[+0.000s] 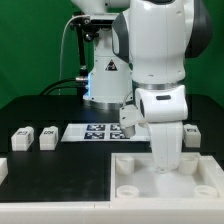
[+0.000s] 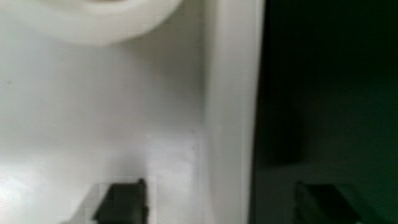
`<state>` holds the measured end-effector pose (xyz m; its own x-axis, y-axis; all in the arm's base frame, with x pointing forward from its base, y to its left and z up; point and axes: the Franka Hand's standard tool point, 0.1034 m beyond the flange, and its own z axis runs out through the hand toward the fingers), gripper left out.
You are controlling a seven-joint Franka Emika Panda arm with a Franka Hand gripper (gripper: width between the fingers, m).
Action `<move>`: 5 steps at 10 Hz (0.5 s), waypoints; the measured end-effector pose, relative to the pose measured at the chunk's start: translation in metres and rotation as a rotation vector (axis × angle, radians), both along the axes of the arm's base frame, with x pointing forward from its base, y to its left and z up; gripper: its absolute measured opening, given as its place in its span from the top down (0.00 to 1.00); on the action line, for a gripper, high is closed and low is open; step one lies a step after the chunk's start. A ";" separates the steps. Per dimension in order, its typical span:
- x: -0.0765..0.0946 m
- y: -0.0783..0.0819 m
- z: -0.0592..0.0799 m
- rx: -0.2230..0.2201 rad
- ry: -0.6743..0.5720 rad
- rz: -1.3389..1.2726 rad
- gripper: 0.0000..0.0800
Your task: Assemble one leg
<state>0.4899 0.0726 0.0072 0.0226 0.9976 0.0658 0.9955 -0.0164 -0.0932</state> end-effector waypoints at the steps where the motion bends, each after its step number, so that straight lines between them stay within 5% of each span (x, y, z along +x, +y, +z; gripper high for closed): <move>1: 0.000 0.000 0.000 0.000 -0.001 0.000 0.44; 2: 0.001 0.000 0.000 0.000 -0.003 -0.001 0.24; 5: 0.001 0.000 0.001 0.001 -0.004 -0.002 0.19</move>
Offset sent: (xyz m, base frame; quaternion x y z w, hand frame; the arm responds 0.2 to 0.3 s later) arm 0.0000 0.0000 0.0000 0.0000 0.0000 0.0000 1.0000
